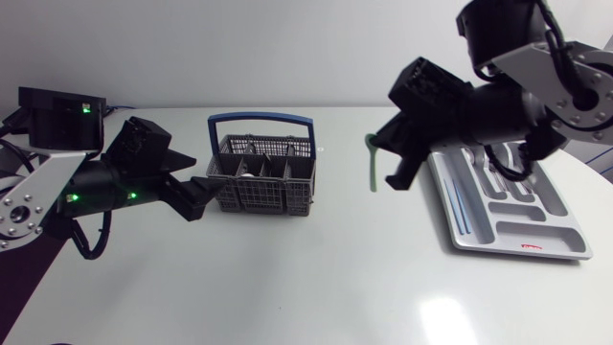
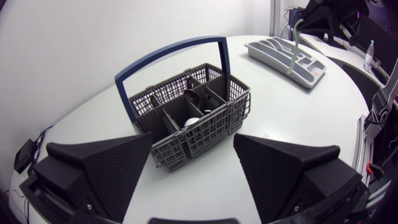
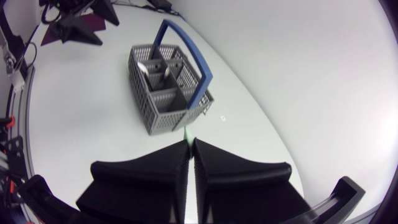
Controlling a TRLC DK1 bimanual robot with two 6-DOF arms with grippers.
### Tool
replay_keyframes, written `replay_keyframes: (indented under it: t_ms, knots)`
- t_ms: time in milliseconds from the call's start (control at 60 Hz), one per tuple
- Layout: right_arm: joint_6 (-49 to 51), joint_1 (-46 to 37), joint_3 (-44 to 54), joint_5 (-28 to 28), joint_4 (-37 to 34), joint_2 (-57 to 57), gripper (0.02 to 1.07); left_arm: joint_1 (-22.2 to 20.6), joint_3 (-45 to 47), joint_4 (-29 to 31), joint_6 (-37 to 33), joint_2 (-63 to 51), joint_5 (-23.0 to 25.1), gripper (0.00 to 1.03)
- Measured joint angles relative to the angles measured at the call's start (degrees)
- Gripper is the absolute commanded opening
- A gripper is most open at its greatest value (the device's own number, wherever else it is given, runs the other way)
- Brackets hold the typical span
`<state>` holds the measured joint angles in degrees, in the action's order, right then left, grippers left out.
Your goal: Unload the cutlery basket into the drawer organizer.
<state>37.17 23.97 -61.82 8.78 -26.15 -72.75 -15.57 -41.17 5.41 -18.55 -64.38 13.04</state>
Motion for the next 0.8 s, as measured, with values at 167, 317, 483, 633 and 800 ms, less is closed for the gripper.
replay_keyframes:
  t_ms: [167,317,483,633,800]
  knots:
    - [9.07,-7.56,4.31,-0.37,-4.44,3.96,0.08,-1.73,-0.02,-0.02,-0.24,-1.75,-0.35,0.91]
    - [19.26,-15.17,8.39,-4.15,-5.81,7.15,0.08,-3.91,-0.02,-0.48,-1.03,-2.58,-2.78,0.91]
    - [30.12,-26.32,11.52,-5.64,-5.07,7.39,0.08,-5.75,-0.44,-0.61,-1.11,-3.04,-4.37,0.91]
    - [38.34,-36.09,13.11,-5.62,-1.81,5.22,0.08,-6.69,-0.81,-0.66,-1.22,-3.15,-5.01,0.91]
    - [45.48,-45.03,13.09,-6.49,2.47,-2.1,0.08,-7.23,-1.05,-0.63,-1.27,-3.3,-5.92,0.91]
